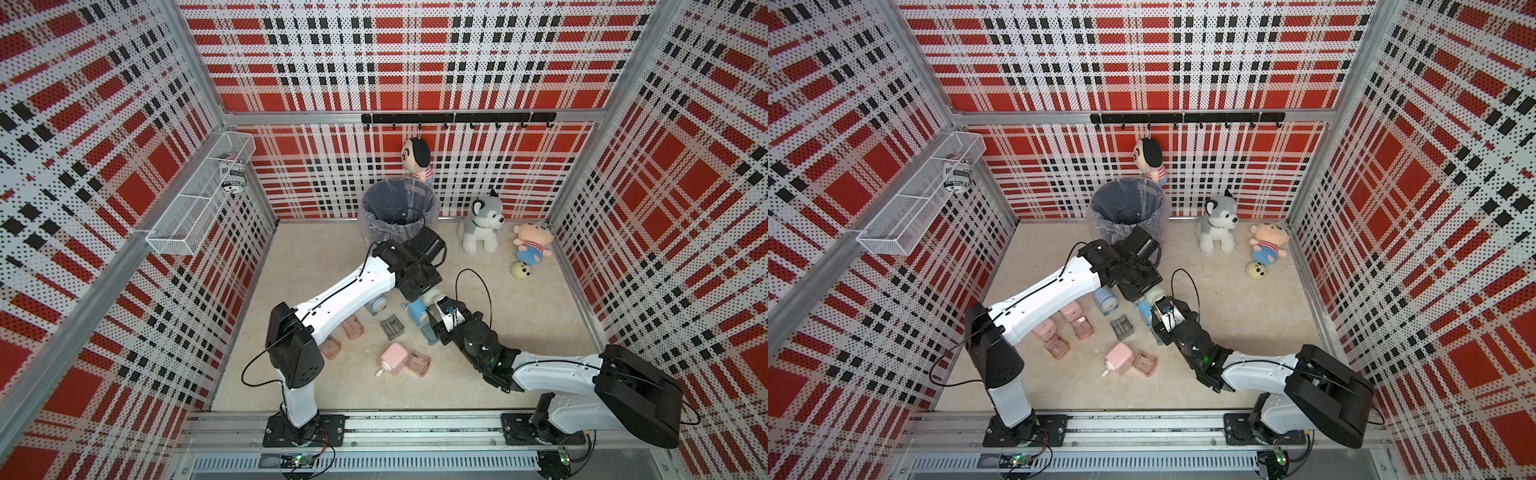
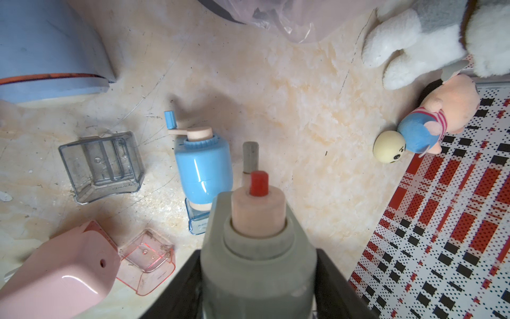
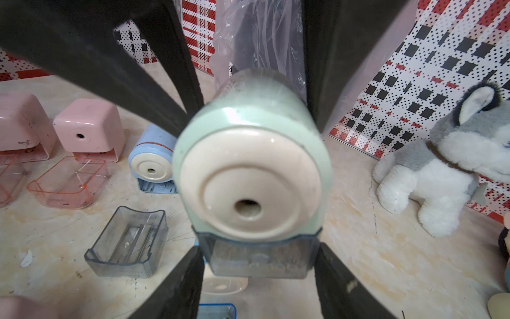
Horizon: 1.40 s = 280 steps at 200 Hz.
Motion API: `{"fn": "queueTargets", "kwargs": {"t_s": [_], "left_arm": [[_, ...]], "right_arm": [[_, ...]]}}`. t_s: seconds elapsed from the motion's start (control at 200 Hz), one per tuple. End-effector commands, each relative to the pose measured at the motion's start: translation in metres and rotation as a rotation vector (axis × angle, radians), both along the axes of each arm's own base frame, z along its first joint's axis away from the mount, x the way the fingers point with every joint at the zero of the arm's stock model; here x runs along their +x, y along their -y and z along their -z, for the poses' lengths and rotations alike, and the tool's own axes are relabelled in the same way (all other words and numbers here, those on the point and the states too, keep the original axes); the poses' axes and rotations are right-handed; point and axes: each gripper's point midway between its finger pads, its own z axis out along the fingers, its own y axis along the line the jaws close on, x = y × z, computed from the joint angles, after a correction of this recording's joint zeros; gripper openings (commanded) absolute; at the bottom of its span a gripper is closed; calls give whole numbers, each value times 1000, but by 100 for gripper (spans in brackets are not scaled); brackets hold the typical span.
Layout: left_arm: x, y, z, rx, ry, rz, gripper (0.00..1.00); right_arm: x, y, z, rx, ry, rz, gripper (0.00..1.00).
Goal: Take out the pencil sharpener tray and clean the shavings
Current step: Open the container of the pencil sharpener.
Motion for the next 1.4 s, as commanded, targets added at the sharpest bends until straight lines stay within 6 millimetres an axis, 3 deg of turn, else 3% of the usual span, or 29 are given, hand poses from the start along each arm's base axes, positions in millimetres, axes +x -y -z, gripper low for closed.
{"fn": "queueTargets", "kwargs": {"t_s": [0.0, 0.15, 0.631, 1.398], "left_arm": [[-2, -5, -17, -26, 32, -5, 20], [-2, -5, -17, -29, 31, -5, 20], [-1, -5, -14, -27, 26, -22, 20], [16, -14, -9, 16, 60, -105, 13]], "right_arm": [[6, -2, -14, 55, 26, 17, 67], [9, -2, -16, 68, 35, 27, 68], [6, -4, -23, 96, 49, 3, 53], [-13, 0, -33, 153, 26, -36, 51]]}}
